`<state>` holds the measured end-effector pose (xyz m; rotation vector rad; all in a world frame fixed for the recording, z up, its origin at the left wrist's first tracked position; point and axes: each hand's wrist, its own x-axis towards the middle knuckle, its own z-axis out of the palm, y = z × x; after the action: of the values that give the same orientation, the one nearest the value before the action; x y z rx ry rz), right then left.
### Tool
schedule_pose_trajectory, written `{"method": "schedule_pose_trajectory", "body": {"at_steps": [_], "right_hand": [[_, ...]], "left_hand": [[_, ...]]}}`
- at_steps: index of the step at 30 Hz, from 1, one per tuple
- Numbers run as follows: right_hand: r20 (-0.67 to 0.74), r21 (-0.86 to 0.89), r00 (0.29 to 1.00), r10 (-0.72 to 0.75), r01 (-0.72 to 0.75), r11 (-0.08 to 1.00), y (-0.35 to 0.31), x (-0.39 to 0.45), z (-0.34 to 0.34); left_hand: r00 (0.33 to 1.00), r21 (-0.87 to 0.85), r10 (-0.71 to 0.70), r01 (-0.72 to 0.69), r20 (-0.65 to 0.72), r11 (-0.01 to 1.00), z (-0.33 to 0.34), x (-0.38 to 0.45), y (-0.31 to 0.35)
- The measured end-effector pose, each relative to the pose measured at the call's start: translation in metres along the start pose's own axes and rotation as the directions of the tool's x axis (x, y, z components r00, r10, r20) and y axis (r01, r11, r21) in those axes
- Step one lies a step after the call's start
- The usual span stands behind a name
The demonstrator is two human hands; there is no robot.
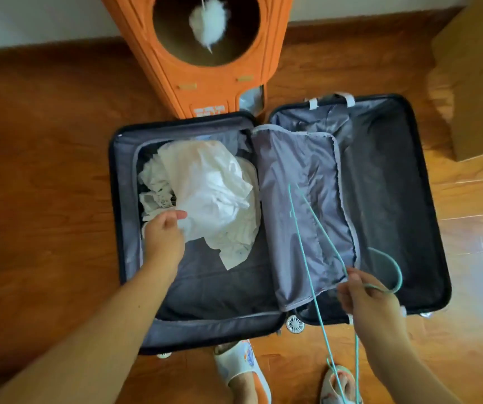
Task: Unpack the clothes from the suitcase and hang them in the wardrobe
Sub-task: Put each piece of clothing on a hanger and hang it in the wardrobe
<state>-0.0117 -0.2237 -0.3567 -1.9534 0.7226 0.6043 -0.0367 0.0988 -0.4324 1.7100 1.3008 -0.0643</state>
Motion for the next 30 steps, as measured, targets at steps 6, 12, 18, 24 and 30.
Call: {"method": "schedule_pose_trajectory", "body": {"at_steps": [6,12,18,24,30], "right_hand": [[0.049,-0.007,0.997,-0.053,0.053,0.999,-0.080,-0.074,-0.081],[0.321,-0.109,0.910,-0.261,0.309,0.945,-0.173,-0.170,-0.188],[0.577,-0.174,0.684,-0.446,0.637,0.751,-0.238,-0.291,-0.228],[0.580,0.109,0.398,-0.711,0.826,0.553,-0.297,-0.373,-0.228],[0.548,0.210,0.151,-0.823,0.927,0.310,-0.444,-0.454,-0.348]], "left_hand": [[0.997,-0.237,0.072,-0.077,-0.030,0.968,-0.133,-0.133,0.116],[0.981,-0.310,0.192,-0.176,0.021,0.934,-0.252,-0.283,0.253],[0.871,-0.416,0.480,-0.402,0.100,0.816,-0.347,-0.461,0.362],[0.775,-0.252,0.626,-0.590,0.088,0.767,-0.431,-0.585,0.400],[0.824,0.476,0.567,-0.494,-0.011,0.727,-0.487,-0.602,0.362]]}}
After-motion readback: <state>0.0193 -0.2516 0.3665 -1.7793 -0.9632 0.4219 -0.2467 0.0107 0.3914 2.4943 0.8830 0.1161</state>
